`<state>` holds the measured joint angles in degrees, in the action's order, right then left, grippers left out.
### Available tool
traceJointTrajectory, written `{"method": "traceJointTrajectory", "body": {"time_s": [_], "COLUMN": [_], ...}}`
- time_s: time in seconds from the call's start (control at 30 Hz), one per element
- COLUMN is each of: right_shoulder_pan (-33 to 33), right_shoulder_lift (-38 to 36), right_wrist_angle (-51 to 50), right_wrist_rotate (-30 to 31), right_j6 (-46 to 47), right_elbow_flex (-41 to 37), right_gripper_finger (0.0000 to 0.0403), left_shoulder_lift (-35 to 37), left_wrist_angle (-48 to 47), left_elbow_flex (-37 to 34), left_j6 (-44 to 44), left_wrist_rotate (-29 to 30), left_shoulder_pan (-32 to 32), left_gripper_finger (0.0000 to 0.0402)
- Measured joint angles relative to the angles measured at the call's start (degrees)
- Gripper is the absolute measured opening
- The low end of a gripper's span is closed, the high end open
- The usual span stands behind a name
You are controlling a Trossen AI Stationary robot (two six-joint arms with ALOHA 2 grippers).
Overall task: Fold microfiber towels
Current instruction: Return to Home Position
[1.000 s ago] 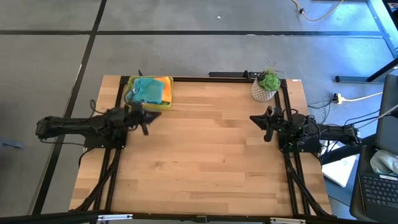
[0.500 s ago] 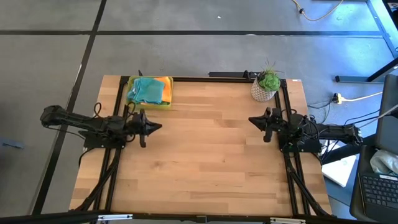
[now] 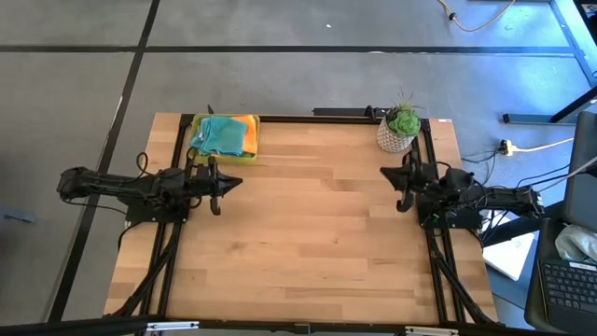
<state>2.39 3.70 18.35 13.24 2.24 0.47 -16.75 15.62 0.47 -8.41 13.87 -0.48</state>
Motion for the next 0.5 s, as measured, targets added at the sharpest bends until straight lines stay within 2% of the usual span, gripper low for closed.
{"method": "traceJointTrajectory", "body": {"time_s": [0.17,0.27,0.5], "right_shoulder_pan": [0.00,0.00,-0.02], "right_shoulder_lift": [0.07,0.04,0.04], "right_wrist_angle": [-9.75,-10.44,-12.06], "right_wrist_rotate": [-8.77,-12.42,-14.43], "right_j6": [4.84,4.22,0.44], "right_elbow_flex": [0.00,0.00,0.00], "right_gripper_finger": [0.0019,0.0019,0.0019], "left_shoulder_lift": [-0.04,-0.08,-0.09], "left_wrist_angle": [-0.13,-1.18,-1.59], "left_elbow_flex": [0.00,0.00,0.00], "left_j6": [-4.63,-4.68,-4.56], "left_wrist_rotate": [-0.31,-0.32,-0.30], "left_shoulder_pan": [1.33,1.28,1.28], "left_gripper_finger": [0.0000,0.0000,0.0000]}}
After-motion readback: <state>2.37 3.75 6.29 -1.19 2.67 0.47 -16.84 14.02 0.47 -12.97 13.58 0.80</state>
